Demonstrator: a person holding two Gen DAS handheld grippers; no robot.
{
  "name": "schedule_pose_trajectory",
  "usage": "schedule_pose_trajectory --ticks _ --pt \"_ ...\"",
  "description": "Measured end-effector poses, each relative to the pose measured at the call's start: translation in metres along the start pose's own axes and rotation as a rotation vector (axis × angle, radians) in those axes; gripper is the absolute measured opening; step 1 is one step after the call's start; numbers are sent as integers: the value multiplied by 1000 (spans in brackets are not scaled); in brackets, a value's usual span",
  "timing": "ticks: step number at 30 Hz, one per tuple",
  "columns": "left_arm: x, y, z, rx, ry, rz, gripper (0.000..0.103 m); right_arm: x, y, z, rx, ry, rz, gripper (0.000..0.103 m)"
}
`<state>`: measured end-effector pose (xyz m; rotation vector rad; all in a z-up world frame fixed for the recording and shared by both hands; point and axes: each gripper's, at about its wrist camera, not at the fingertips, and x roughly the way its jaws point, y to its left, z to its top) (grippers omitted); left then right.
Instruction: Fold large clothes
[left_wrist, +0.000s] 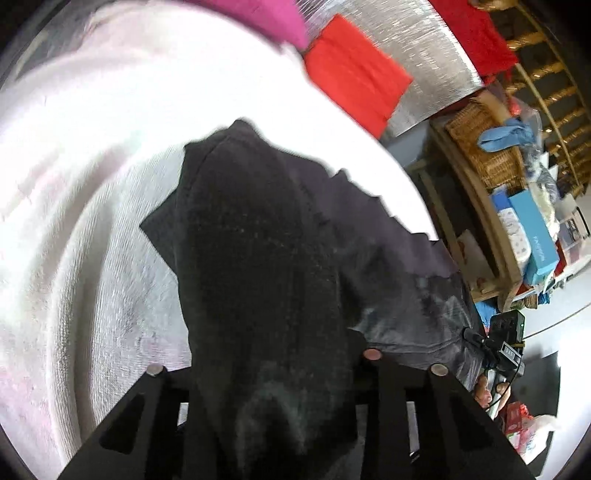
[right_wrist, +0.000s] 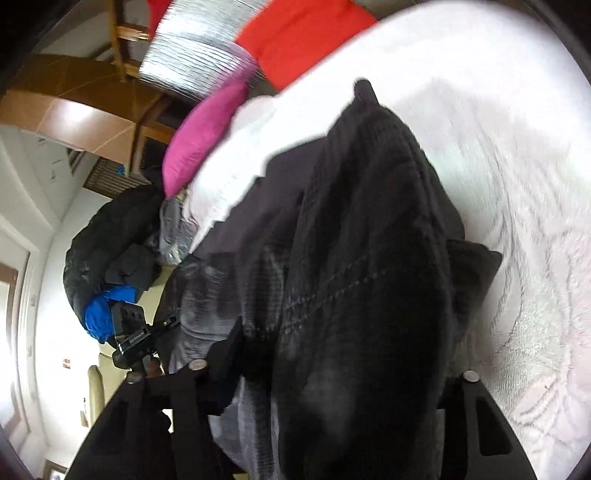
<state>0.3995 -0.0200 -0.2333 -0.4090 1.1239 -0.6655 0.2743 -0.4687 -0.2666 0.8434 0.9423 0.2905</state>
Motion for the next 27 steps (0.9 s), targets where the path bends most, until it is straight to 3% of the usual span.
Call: schedule_pose_trajectory --ticks 5,7,9,11,14,17,21,27 --pt "-36 -36 -9 61 -86 -71 30 -28 27 -4 -61 -63 17 44" --pt "-43 -40 -18 75 -93 -58 30 -37 28 -7 -78 -83 17 43" --pt "-36 -33 -21 65 -73 7 32 -38 18 -8 -53 -86 -5 43" --pt "-16 -17 -21 23 -11 122 37 -32 -4 -7 17 -67 -49 43" --pt "4 3 -17 -42 62 198 61 -17 -34 -4 107 -3 -94 47" --pt "8 6 -15 -55 80 246 73 -13 -48 -4 182 16 -110 59" --pt "-6 0 -19 -48 53 290 73 -29 -50 -8 225 -2 -141 71" --pt "-64 -15 -37 23 -147 494 78 -82 -28 -21 163 -181 -298 75"
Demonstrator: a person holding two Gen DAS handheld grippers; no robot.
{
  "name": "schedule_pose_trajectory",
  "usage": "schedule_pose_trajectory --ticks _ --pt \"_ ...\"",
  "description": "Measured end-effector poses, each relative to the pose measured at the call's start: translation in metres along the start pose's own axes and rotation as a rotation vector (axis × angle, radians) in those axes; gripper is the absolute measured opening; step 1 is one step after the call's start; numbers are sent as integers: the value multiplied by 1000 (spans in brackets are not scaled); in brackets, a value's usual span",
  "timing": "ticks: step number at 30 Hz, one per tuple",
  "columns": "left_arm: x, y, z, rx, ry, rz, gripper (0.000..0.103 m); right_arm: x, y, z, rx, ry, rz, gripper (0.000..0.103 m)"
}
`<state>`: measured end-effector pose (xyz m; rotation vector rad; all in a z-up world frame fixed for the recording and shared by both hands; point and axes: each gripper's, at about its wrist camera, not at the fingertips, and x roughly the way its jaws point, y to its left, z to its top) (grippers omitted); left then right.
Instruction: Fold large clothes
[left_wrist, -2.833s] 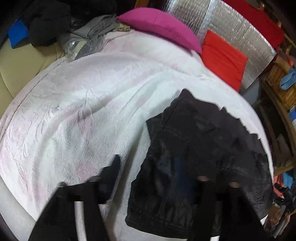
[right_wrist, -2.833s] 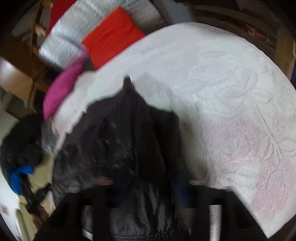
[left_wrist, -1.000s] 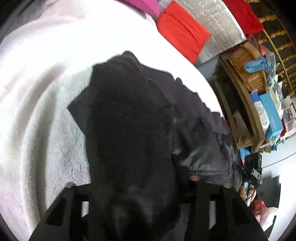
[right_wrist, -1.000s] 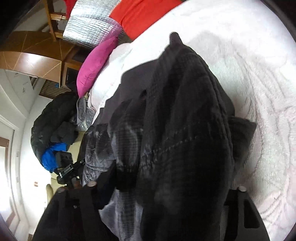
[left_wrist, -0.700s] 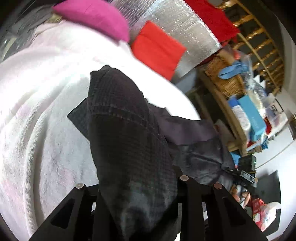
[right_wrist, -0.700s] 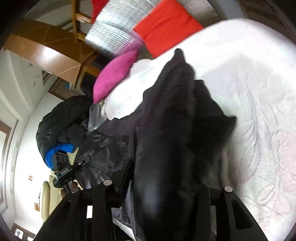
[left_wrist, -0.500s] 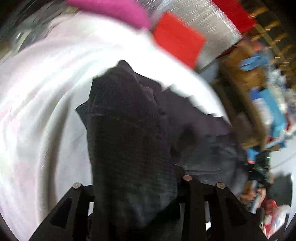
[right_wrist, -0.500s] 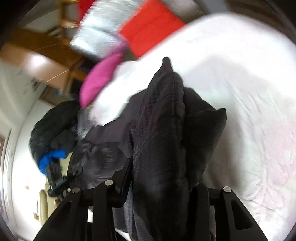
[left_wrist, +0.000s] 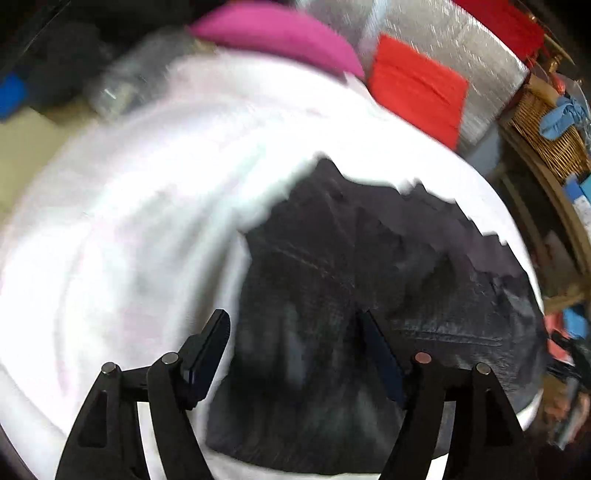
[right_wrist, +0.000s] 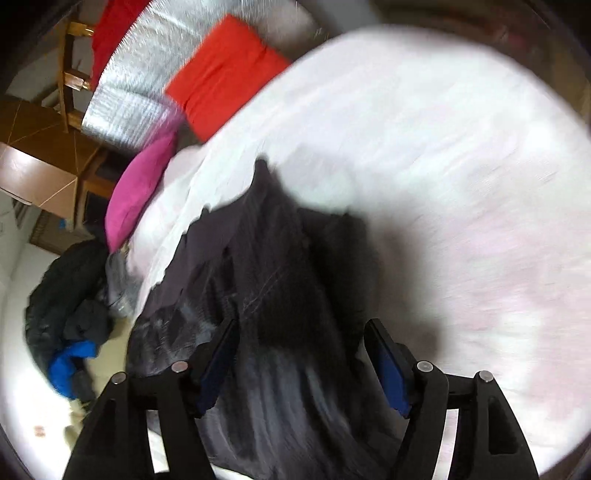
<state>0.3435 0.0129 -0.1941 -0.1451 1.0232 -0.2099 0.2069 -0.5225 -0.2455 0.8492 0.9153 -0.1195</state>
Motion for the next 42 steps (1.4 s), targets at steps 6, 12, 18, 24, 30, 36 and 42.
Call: schedule_pose_trajectory --ticks 6,12,18,24,30,36,42 --pt "-80 -2 -36 39 -219 230 81 -54 16 -38 -76 -214 -96 78" --pt "-136 -49 -60 164 -368 356 82 -89 76 -98 -275 -303 -75 78" --pt "-196 -77 -81 223 -501 345 87 -127 119 -139 -377 -354 -66 78" --pt "-215 -92 -90 250 -548 318 88 -151 128 -157 -383 -382 -83 78" --pt "-229 -101 -97 261 -547 306 88 -173 129 -160 -349 -412 -53 78" --pt "-253 -115 -111 266 -572 293 90 -209 154 -179 -374 -468 -48 80" --pt "-285 -128 -130 259 -609 273 100 -226 185 -214 -411 -503 -115 83"
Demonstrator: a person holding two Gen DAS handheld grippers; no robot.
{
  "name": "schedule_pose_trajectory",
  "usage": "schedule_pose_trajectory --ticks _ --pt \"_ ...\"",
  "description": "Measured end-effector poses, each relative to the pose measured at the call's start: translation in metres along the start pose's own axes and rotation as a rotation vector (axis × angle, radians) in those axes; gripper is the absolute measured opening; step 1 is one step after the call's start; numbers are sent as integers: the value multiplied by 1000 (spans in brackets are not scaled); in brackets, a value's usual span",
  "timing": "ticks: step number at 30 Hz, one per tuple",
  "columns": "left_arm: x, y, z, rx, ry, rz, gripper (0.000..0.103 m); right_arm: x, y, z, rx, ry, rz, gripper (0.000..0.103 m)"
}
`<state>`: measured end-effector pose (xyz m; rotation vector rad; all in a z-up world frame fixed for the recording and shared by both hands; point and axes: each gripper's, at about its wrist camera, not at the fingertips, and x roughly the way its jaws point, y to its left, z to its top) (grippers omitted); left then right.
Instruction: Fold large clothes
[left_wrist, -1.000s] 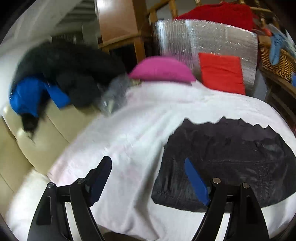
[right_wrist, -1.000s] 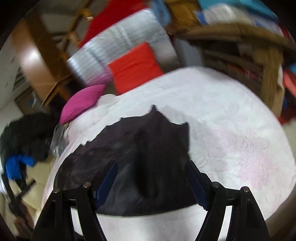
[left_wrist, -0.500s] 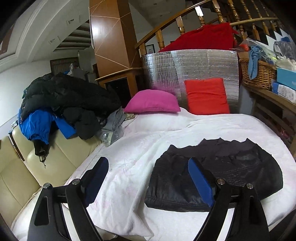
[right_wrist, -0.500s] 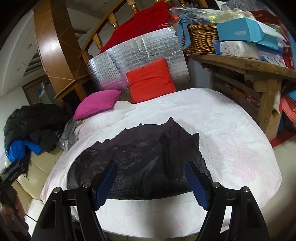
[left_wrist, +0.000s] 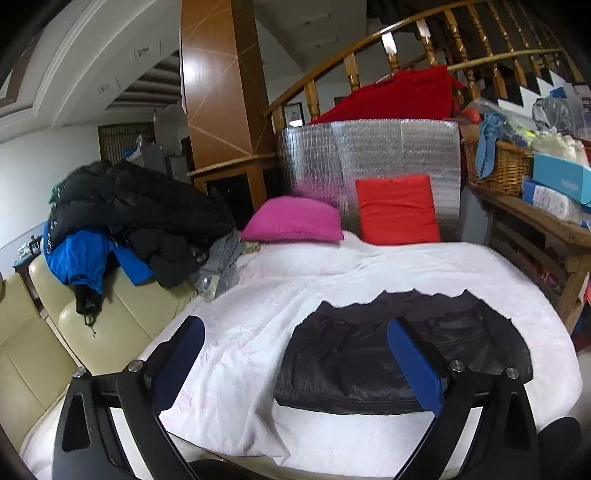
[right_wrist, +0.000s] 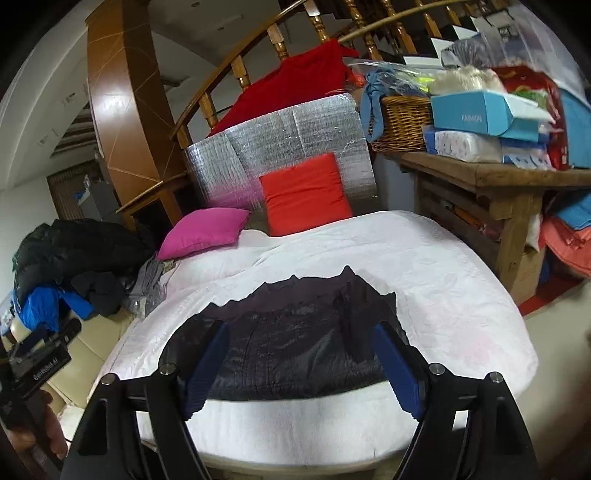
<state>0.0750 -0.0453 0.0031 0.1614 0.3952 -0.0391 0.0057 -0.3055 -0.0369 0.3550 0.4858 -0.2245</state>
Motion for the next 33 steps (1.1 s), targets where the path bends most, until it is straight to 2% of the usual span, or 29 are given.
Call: schedule_pose_trajectory --ticks 4,12,16,20,26,33 --pt "-35 2 3 -7 -57 33 103 -19 27 -13 -43 1 -34 83" --pt "-74 20 -1 -63 -69 37 103 -52 59 -31 -90 -21 -41 83" --pt "-90 30 -2 -65 -92 70 103 -64 71 -30 -99 -41 -29 83" --pt "-104 36 -2 -58 -123 104 103 -71 77 -30 -104 -49 -23 83" --pt "-121 39 -1 -64 -162 99 103 -80 82 -28 -108 -62 -26 83" --pt "-118 40 0 -73 -153 84 103 -79 81 -30 -110 -49 -38 83"
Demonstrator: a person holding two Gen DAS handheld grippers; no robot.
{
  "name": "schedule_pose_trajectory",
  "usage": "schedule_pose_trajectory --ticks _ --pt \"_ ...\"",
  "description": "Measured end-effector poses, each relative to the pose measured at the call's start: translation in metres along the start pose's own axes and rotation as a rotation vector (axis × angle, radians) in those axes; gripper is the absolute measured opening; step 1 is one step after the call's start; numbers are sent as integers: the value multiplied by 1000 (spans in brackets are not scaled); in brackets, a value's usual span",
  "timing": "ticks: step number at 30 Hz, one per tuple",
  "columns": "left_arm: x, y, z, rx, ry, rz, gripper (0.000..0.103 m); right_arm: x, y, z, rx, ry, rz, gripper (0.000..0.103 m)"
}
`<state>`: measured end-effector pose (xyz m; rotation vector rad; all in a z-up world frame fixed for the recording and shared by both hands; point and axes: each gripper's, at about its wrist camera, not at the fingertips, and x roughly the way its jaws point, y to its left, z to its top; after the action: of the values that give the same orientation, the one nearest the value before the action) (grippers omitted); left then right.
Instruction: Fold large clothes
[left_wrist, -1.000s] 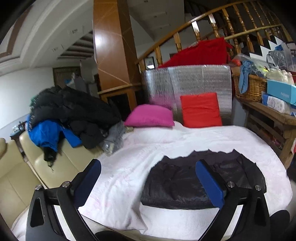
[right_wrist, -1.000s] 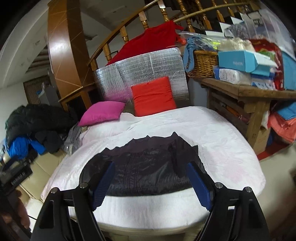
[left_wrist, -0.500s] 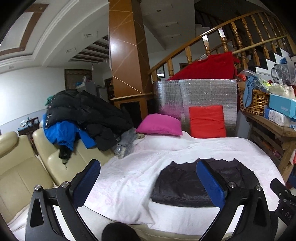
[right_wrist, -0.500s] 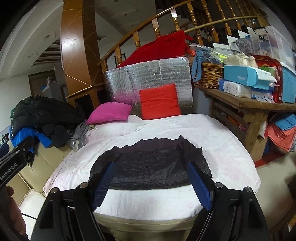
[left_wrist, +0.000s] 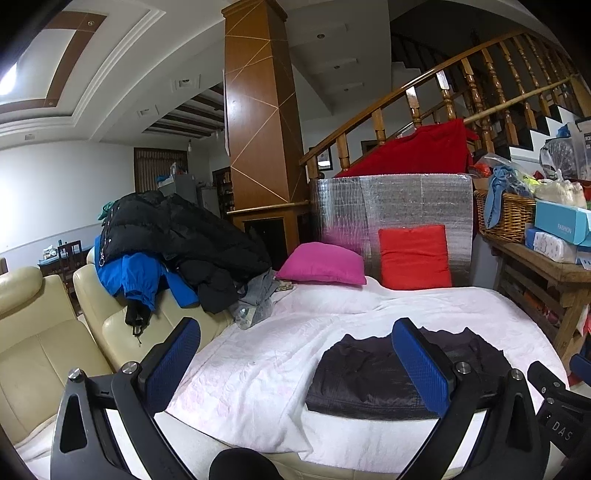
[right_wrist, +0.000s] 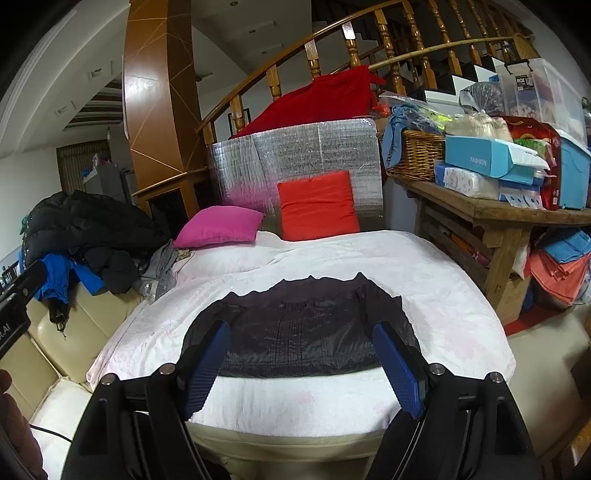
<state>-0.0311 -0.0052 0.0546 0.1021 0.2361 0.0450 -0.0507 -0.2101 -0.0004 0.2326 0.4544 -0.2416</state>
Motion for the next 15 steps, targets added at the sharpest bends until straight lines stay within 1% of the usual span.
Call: schedule_pose_trajectory --ticks 4,8,15 --pt "6 -2 -2 8 21 -12 103 2 -1 -1 2 6 2 83" --pt "5 -5 -5 26 23 -8 103 3 0 -1 0 8 2 83" --pt "5 -5 -6 24 29 -7 103 4 0 -1 1 9 2 83"
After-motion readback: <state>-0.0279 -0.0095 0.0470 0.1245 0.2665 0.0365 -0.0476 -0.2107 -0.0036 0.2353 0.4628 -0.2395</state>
